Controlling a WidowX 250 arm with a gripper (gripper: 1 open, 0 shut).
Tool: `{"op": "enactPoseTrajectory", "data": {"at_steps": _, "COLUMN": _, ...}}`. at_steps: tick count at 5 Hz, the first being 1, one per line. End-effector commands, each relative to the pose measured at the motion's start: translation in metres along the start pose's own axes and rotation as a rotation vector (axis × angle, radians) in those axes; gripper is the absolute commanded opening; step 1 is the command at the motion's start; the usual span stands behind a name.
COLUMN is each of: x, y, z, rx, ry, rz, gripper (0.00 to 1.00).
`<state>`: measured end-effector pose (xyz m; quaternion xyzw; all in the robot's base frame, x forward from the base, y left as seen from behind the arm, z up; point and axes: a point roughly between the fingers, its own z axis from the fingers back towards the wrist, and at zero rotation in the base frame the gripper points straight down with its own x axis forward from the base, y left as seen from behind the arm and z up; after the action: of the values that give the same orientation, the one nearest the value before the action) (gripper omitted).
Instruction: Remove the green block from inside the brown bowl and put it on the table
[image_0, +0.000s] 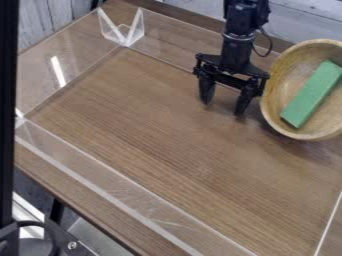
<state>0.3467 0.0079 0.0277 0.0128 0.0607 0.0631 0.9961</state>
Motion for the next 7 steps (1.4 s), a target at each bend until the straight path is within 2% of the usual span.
{"op": "enactPoseTrajectory", "data": {"at_steps": 1, "x": 0.004, "y": 0.003, "z": 0.013, "rx": -0.014, "ry": -0.06, "rz": 0.007, "gripper": 1.0}}
{"op": "enactPoseTrajectory", "data": {"at_steps": 2, "x": 0.002, "y": 0.003, "z": 0.014, "rx": -0.024, "ry": -0.077, "rz": 0.007, "gripper": 1.0}}
{"op": "enactPoseTrajectory", "data": {"at_steps": 4, "x": -0.001, "y": 0.004, "z": 0.035, "rx": -0.054, "ry": -0.125, "rz": -0.01, "gripper": 1.0}}
{"op": "enactPoseTrajectory", "data": {"at_steps": 5, "x": 0.003, "y": -0.003, "z": 0.038, "rx": -0.076, "ry": -0.163, "rz": -0.032, "gripper": 1.0}}
{"op": "enactPoseTrajectory", "data": {"at_steps": 6, "x": 0.004, "y": -0.01, "z": 0.038, "rx": -0.094, "ry": -0.186, "rz": -0.052, "gripper": 1.0}}
{"op": "enactPoseTrajectory", "data": {"at_steps": 7, "x": 0.008, "y": -0.018, "z": 0.045, "rx": -0.108, "ry": -0.18, "rz": -0.076, "gripper": 1.0}}
